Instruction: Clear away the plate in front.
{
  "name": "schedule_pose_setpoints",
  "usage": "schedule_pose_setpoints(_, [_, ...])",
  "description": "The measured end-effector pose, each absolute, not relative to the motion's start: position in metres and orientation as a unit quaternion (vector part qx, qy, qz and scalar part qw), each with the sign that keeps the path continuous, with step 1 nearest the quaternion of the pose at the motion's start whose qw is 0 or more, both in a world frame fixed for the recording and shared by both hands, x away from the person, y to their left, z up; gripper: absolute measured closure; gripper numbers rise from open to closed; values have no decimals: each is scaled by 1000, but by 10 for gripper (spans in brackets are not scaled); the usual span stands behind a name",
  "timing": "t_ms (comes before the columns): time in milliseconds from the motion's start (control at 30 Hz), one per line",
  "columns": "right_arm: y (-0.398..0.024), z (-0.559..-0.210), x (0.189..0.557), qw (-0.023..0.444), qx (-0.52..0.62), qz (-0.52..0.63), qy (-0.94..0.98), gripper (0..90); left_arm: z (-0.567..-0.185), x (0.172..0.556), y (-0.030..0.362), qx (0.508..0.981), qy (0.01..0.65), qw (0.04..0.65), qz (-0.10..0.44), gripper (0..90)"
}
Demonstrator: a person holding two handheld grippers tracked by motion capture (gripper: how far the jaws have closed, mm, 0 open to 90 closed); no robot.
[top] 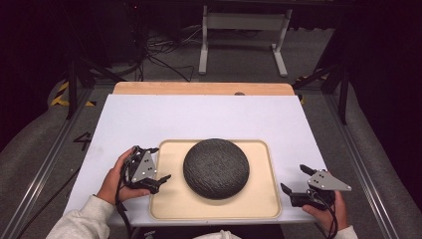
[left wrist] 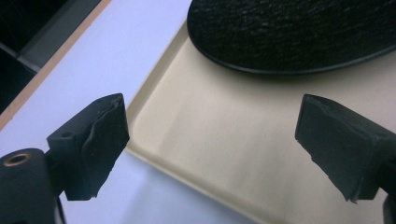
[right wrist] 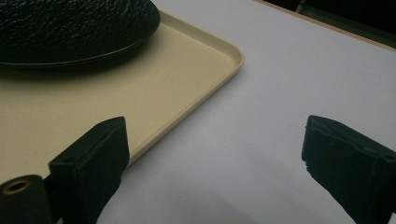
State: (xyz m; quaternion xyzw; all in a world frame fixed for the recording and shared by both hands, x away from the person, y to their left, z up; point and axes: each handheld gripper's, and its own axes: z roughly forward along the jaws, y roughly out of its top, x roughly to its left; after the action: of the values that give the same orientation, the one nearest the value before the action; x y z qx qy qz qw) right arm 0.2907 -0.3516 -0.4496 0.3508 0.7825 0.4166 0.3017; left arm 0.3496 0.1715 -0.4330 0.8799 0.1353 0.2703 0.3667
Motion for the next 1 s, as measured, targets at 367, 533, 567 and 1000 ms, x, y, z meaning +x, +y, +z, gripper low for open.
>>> schedule_pose_setpoints(367, [-352, -449, 290, 302, 352, 418, 781, 81, -441, 352, 195, 877, 166, 370, 258, 96])
schedule_pose_setpoints(533, [-353, -449, 290, 303, 353, 419, 780, 81, -446, 351, 202, 878, 176, 367, 254, 95])
schedule_pose_setpoints(567, [-353, -449, 290, 303, 353, 419, 780, 80, -446, 350, 205, 876, 181, 371, 251, 95])
schedule_pose_setpoints(1000, [-355, -449, 291, 301, 358, 420, 778, 81, -451, 341, 244, 848, 239, 410, 237, 91])
